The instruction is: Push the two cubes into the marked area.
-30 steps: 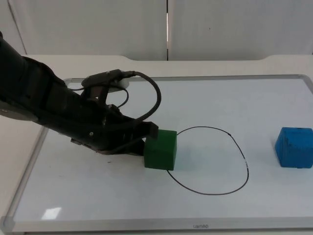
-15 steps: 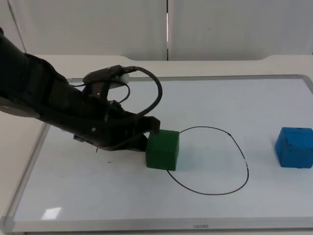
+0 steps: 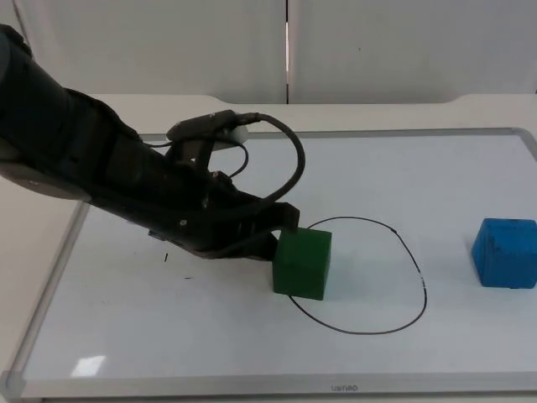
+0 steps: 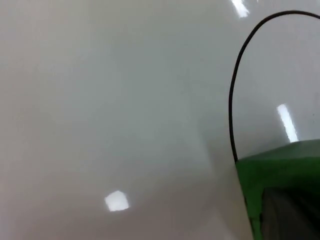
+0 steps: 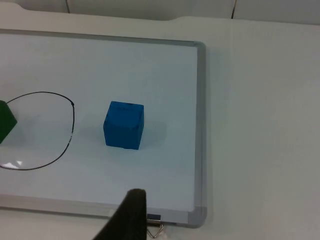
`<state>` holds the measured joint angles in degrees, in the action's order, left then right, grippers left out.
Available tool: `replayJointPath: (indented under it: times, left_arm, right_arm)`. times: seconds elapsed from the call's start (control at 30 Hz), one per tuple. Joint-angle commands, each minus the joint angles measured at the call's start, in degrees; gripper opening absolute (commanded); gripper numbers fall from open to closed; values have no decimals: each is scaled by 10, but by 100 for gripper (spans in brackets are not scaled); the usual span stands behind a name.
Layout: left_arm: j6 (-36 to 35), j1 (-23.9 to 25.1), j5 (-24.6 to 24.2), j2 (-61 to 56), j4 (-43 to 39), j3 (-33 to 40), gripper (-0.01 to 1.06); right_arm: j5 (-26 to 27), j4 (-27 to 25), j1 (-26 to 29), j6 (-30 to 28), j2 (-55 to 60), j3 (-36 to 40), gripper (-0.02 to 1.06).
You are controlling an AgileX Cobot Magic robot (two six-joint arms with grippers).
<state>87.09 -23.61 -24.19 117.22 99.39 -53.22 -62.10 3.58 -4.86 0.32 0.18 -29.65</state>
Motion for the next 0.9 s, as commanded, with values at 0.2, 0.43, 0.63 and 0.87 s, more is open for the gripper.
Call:
replayJointPath:
  times: [0.2, 0.43, 0.63, 0.87]
  left_arm:
    - [-15, -3, -10, 0, 6, -3, 0]
    - [-23, -14, -9, 0, 6, -3, 0]
    - [-24, -33, 11, 0, 6, -9, 0]
    - [-34, -35, 8, 6, 6, -14, 0]
  right_arm:
    - [3, 3, 1, 0, -2, 1, 105]
    - [3, 3, 1, 0, -2, 1, 105]
    - [3, 3, 1, 0, -2, 1, 105]
    - [3, 3, 1, 0, -2, 1, 105]
